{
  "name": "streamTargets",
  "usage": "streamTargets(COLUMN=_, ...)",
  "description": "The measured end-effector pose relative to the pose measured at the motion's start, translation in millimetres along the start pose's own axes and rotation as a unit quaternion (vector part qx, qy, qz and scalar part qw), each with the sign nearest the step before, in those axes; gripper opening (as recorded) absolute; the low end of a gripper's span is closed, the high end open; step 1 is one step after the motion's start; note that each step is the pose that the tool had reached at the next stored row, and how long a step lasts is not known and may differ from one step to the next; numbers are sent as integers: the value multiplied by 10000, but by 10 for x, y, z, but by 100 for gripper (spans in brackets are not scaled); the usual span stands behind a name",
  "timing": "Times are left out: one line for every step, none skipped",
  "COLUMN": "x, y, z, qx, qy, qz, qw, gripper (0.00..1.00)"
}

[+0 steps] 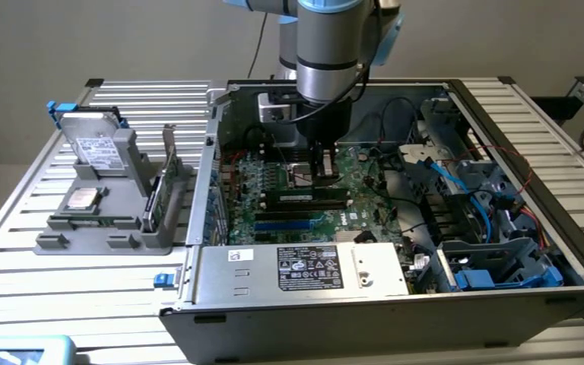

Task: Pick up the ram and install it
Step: 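Insert the ram into the slot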

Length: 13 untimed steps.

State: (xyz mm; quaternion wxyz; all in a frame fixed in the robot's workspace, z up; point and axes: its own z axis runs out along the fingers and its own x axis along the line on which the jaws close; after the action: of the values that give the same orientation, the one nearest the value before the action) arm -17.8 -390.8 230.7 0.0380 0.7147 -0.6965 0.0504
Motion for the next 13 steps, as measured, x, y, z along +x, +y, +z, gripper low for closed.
streamTargets(x=-2, y=0, z=3, qx=2, qy=-1, qz=1, qw=10000, gripper=14)
streamTargets(x=-6, y=1, z=5, qx=2, qy=0, qz=3, qw=10000, gripper=14)
streamTargets(x=-10, y=0, z=7, qx=4, qy=-1, qz=3, qw=10000, gripper=14)
streamTargets(x=-13, y=0, z=7, qx=4, qy=-1, qz=2, qw=10000, gripper=14)
streamTargets(x=-13, y=0, z=8, qx=5, qy=0, qz=3, qw=10000, gripper=14)
streamTargets(x=-13, y=0, z=9, qx=5, qy=0, qz=3, qw=10000, gripper=14)
streamTargets(x=-14, y=0, z=10, qx=5, qy=1, qz=3, qw=10000, gripper=14)
streamTargets(x=-14, y=0, z=12, qx=5, qy=1, qz=4, qw=10000, gripper=14)
streamTargets(x=-15, y=0, z=12, qx=5, qy=1, qz=4, qw=10000, gripper=14)
streamTargets(x=-15, y=0, z=13, qx=5, qy=2, qz=4, qw=10000, gripper=14)
streamTargets(x=-15, y=0, z=16, qx=7, qy=2, qz=5, qw=10000, gripper=14)
streamTargets(x=-16, y=0, z=18, qx=7, qy=5, qz=5, qw=10000, gripper=14)
streamTargets(x=-15, y=0, z=18, qx=7, qy=8, qz=5, qw=10000, gripper=14)
